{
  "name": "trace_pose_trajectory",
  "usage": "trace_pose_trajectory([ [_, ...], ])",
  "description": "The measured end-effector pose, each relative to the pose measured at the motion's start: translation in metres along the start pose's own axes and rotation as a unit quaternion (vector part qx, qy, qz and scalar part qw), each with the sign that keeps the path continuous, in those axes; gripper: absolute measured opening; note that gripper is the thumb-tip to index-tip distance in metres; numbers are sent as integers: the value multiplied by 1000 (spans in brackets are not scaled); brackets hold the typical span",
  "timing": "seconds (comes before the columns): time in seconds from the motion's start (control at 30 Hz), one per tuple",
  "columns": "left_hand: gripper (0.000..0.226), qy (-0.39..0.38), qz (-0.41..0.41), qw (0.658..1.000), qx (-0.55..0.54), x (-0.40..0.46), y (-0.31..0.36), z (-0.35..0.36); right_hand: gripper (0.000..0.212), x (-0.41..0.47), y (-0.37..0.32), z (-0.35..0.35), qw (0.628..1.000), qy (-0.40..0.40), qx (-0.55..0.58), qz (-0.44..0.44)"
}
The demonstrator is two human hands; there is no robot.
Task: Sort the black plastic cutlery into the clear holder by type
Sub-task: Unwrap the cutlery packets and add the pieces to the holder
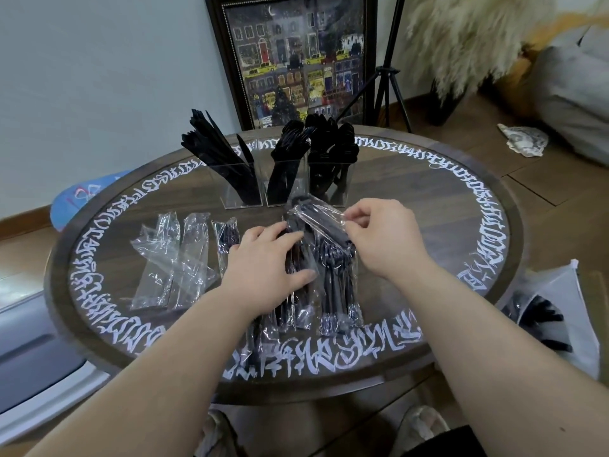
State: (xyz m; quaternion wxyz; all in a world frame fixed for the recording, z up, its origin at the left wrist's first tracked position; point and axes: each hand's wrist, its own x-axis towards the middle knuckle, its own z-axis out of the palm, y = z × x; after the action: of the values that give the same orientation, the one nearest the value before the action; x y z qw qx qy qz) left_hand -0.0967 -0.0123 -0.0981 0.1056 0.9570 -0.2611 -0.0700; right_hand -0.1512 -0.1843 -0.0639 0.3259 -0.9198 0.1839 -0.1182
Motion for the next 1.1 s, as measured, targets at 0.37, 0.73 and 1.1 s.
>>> trace_pose_trajectory([
  [0.37,26,63,-119,816,-562,-13,26,-30,8,-24,-9,7,966,13,31,-257],
  [0.73,24,97,-119,811,-565,-12,15,-34,22,-13,-11,1,995,-46,85,-37],
  [1.1,13,62,-95,788,-605,-13,18,-37,18,-14,-14,4,962,-114,248,29],
])
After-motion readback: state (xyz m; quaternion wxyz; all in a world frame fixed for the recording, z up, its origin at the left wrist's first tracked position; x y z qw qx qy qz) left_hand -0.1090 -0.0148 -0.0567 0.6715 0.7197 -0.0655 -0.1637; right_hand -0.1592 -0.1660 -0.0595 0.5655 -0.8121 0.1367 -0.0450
